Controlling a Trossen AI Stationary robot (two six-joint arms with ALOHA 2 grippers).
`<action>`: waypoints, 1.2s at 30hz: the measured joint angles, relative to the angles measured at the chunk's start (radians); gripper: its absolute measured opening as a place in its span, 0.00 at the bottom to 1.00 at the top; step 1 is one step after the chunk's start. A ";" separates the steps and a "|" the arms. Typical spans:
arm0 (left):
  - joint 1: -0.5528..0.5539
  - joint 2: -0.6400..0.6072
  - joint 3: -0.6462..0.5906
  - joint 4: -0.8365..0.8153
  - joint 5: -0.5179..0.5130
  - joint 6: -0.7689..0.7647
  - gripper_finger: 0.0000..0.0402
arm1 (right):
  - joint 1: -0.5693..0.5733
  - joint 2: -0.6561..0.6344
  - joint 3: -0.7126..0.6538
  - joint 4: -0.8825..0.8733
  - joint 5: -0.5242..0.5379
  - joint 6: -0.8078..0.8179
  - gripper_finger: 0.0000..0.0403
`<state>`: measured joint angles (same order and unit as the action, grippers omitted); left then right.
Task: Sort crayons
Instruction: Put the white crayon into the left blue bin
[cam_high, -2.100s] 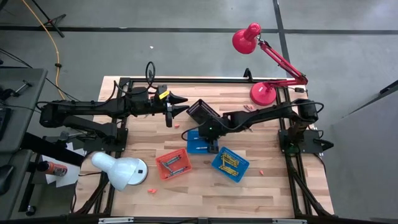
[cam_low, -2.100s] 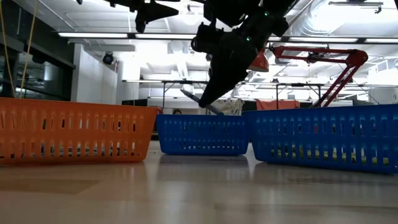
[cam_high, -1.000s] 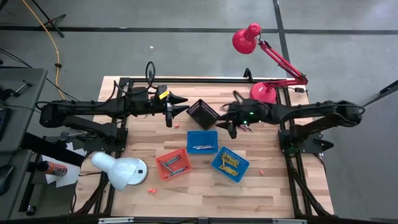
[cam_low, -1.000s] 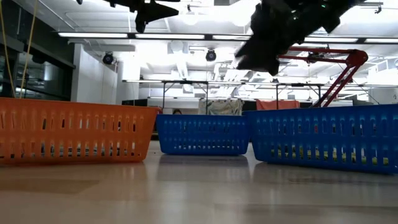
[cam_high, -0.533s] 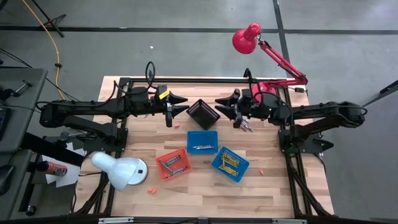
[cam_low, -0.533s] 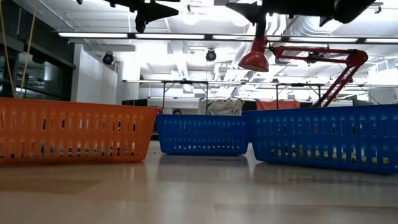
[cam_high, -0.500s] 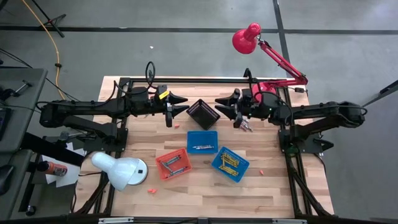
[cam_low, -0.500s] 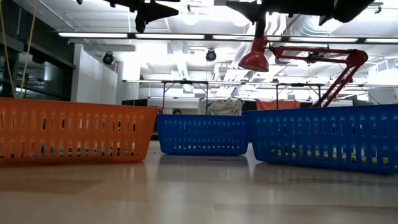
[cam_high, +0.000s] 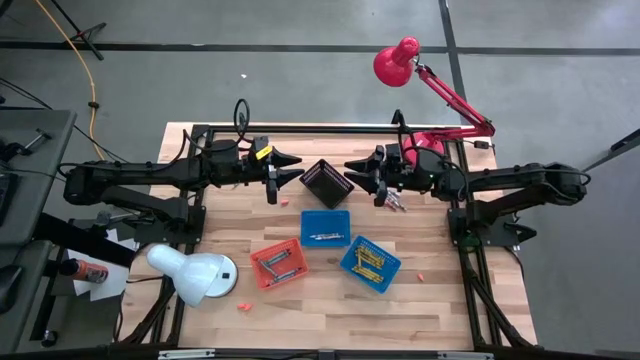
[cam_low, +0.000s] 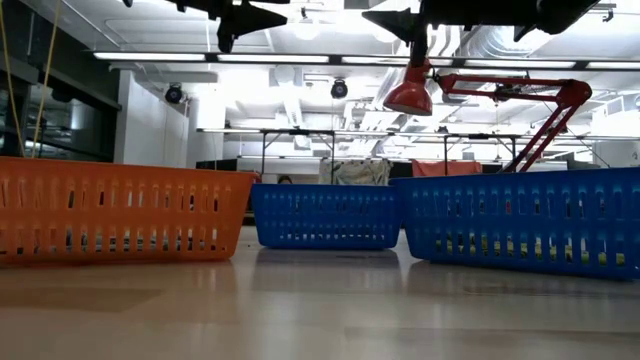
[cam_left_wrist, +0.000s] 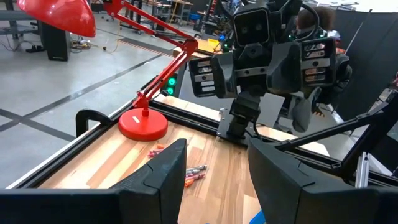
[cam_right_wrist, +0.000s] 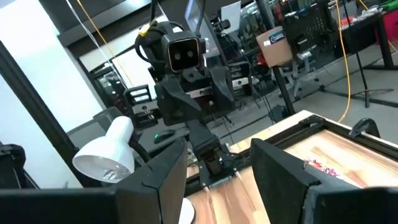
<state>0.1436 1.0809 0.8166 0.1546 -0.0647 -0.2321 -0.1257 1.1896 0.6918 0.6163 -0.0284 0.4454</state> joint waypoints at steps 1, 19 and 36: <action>0.000 0.000 0.000 0.000 0.000 0.000 0.39 | 0.000 0.000 0.000 0.000 0.000 0.000 0.43; 0.194 0.006 0.046 -0.493 -0.052 -0.270 0.39 | 0.000 0.000 -0.001 -0.053 -0.001 0.002 0.43; 0.508 0.447 0.045 -0.819 0.015 -0.100 0.39 | 0.000 0.001 -0.001 -0.168 -0.001 0.002 0.43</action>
<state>0.6516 1.5277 0.8612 -0.6648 -0.0501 -0.3323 -0.1257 1.1904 0.6907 0.4481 -0.0296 0.4477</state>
